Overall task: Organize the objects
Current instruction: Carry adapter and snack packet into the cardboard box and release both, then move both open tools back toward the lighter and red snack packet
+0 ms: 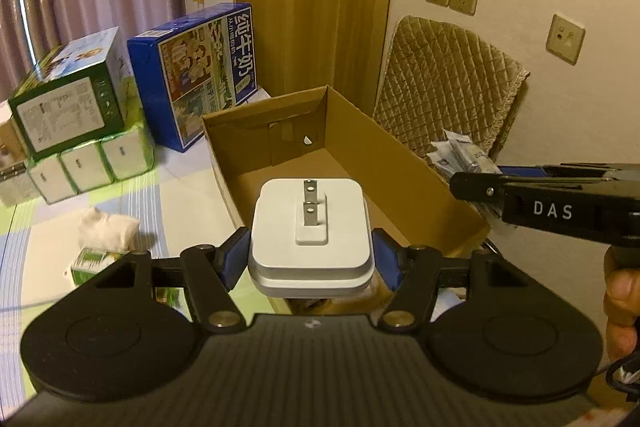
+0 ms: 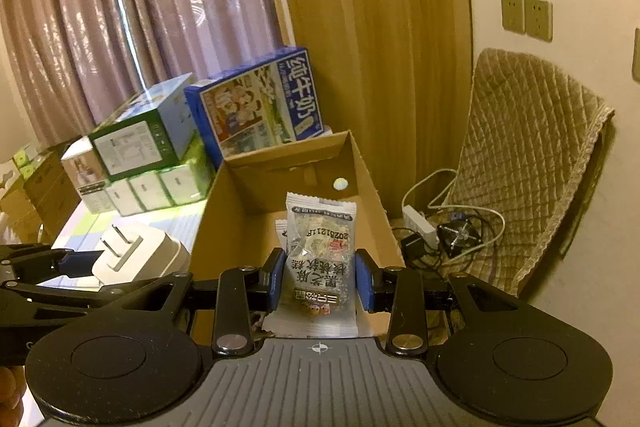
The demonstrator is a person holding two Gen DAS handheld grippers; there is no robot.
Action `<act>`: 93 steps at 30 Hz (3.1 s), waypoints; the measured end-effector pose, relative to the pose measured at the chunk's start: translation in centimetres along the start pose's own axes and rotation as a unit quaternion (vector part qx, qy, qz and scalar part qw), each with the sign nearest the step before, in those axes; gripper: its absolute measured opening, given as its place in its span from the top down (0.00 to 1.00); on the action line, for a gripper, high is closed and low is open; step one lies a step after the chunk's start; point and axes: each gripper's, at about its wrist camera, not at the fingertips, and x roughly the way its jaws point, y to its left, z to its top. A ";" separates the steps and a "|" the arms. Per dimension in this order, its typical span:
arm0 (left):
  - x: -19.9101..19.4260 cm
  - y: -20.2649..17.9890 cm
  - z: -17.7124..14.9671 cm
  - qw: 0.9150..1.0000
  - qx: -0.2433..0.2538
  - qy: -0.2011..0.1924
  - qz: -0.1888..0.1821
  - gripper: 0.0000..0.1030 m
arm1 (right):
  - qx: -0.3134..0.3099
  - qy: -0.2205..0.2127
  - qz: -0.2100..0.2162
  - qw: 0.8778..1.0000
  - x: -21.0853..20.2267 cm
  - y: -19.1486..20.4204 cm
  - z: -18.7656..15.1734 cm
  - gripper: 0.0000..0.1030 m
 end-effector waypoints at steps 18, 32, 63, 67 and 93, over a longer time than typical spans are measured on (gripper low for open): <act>6.9 0.9 1.4 0.999 0.027 0.035 -0.010 0.41 | 0.033 0.039 0.000 0.999 6.0 -2.5 0.5 0.67; 6.8 2.7 2.3 1.000 0.006 0.009 -0.002 0.26 | 0.041 0.046 -0.002 0.998 6.6 -3.2 0.1 0.67; -4.1 9.1 -6.2 0.994 -0.100 0.001 0.047 0.21 | 0.064 0.002 0.036 0.997 -0.2 1.0 -1.9 0.25; -6.7 9.7 -8.3 0.993 -0.106 -0.001 0.059 0.19 | 0.063 -0.007 0.044 0.997 -2.7 2.8 -2.6 0.18; -14.9 15.1 -16.0 0.979 -0.166 0.002 0.119 0.15 | 0.012 0.024 0.105 0.994 -6.7 13.1 -9.6 0.07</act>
